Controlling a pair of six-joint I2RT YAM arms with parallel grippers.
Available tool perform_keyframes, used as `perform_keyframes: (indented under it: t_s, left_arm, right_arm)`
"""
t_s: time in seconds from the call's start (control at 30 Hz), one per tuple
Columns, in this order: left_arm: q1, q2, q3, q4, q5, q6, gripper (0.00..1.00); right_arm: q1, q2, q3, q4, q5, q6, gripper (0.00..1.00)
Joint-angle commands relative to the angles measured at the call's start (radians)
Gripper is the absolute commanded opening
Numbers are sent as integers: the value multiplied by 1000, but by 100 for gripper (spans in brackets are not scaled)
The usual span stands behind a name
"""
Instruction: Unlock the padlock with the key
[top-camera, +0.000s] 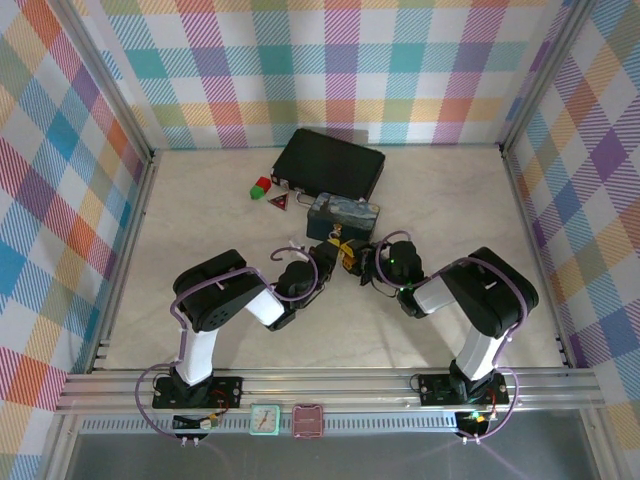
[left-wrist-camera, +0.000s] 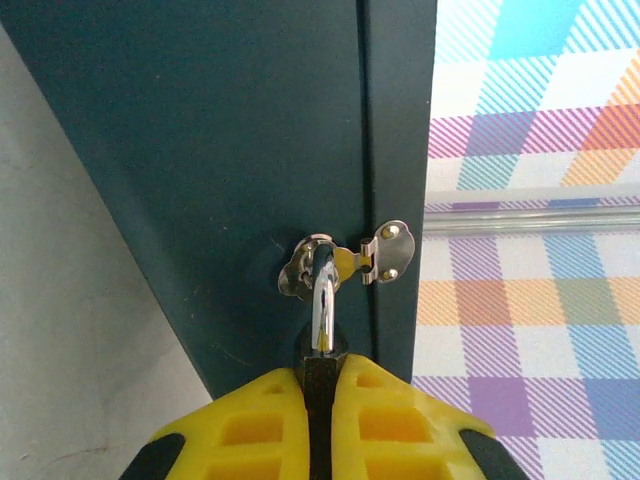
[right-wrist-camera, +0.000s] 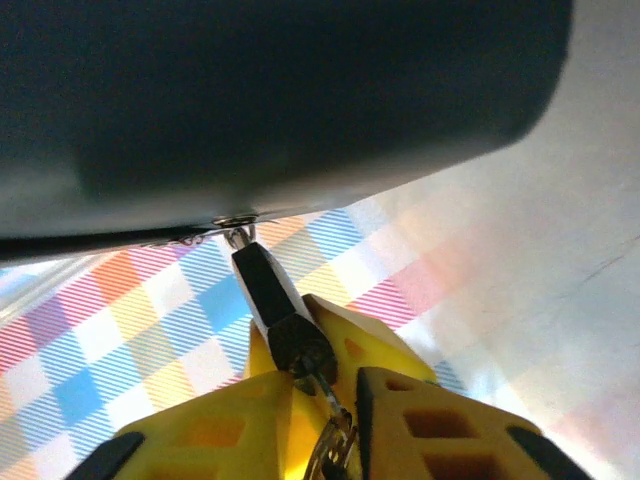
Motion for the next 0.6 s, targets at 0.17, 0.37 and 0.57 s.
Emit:
perform_keyframes:
  t_s: [0.17, 0.37, 0.57]
  left_arm:
    - [-66, 31, 14, -5, 195, 19, 0]
    - [-64, 29, -2, -29, 187, 35, 0]
    - [-63, 23, -7, -97, 220, 5, 0]
  right_arm:
    - [-25, -60, -25, -198, -96, -390, 53]
    - [-47, -281, 54, -855, 9, -769, 59]
    - [-47, -392, 134, -1159, 131, -978, 61]
